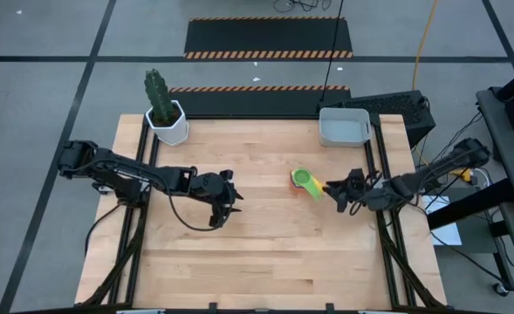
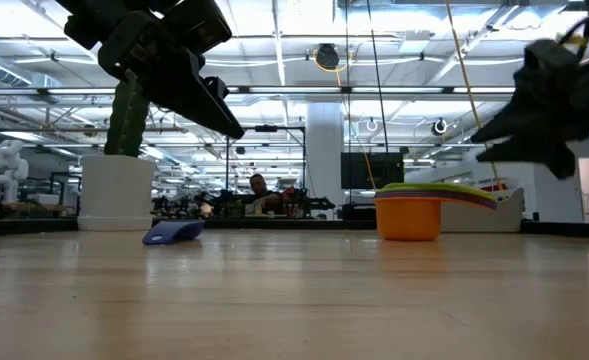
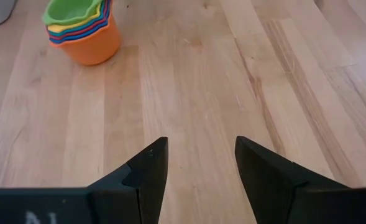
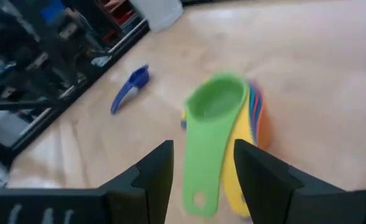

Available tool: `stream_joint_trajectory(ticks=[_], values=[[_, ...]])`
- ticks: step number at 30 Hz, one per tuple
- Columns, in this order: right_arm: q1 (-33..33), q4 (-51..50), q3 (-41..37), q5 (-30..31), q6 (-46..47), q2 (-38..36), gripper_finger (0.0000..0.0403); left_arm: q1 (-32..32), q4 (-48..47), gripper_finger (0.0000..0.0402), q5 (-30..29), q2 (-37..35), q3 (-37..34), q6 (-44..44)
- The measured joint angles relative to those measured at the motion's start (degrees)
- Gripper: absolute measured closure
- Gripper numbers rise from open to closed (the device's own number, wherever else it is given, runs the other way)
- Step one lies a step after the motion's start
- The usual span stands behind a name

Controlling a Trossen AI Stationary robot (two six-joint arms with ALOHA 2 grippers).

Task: Nest measuring cups in basket
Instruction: Stack the green measuring cup on top of the yellow measuring cup

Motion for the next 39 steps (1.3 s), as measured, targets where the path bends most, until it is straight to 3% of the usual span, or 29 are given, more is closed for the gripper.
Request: stream_joint_trajectory(ticks=[5,11,19,26,39], values=[[-1.7,-6.6,9.1,0.1,-5.9,4.5,0.0241,0.0,0.0,0.0213,0.0,0.0,0.0,-0.7],[-5.0,-13.4,18.4,-5.0,-11.3,18.1,0.0234,1.0,3.0,0.0213,0.0,0.0,0.0,-0.7],[-11.4,-20.5,25.5,-13.8,-11.6,33.1,0.0160,3.0,4.2,0.0213,0.0,0.0,0.0,-0.7],[-14.4,-21.1,27.3,-13.8,-17.7,35.3,0.0089,3.2,4.0,0.0213,0.0,0.0,0.0,-0.7],[-15.3,-21.6,26.6,-16.8,-19.7,35.3,0.0022,3.2,4.7,0.0213,0.0,0.0,0.0,1.9]])
